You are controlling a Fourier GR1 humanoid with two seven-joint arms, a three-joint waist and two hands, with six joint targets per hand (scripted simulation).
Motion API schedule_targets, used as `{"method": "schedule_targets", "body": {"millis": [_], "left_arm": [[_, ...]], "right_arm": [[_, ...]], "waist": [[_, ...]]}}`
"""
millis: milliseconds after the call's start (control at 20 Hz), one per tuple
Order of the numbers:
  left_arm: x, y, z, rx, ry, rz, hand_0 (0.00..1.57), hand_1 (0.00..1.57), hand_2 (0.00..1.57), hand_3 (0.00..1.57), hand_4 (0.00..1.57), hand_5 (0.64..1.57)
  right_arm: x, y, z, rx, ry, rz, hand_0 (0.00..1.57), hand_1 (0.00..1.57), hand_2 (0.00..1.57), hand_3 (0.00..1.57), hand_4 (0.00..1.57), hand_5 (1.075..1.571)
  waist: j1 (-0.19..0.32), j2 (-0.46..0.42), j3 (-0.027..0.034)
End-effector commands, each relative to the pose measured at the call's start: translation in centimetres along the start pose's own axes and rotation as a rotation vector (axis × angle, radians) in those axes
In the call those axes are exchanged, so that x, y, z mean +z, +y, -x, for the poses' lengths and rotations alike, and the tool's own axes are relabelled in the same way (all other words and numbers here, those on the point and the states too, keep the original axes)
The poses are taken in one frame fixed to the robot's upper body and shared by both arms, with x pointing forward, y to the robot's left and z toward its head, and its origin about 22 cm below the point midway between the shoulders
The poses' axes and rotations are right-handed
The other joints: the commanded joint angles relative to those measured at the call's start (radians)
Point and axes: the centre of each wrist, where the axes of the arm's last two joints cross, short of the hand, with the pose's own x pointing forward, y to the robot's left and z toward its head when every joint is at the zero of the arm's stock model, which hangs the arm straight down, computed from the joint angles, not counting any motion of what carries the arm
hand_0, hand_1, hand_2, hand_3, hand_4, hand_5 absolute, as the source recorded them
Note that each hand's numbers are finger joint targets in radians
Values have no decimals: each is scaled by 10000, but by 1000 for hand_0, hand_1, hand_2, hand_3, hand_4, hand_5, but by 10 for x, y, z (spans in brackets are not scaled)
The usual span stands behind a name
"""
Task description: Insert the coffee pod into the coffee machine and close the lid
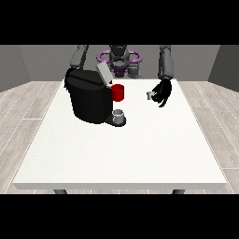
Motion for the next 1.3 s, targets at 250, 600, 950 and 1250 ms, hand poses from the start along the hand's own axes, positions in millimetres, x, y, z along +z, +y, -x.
{"method": "schedule_targets", "body": {"millis": [250,600,950,1250], "left_arm": [[-19,-9,-35,928,-754,518,1400,1400,1400,1307,625,1571],[-28,9,-60,894,-1875,522,1404,1404,1377,1284,602,1571],[-51,42,-117,2024,-1745,740,1385,1385,1417,1373,592,1571],[-50,73,-106,1766,-1605,28,1461,1461,1471,1425,629,1571]], "right_arm": [[19,-22,28,-62,932,278,0,0,0,0,325,1571],[18,-23,47,-48,773,778,0,0,0,0,259,1571],[32,-16,57,283,1292,106,0,0,0,0,219,1571],[10,-9,27,122,660,-236,0,0,0,0,335,1571]], "waist": [[202,-878,-70],[862,-729,-68],[439,-1559,-68],[-145,-1150,-73]]}}
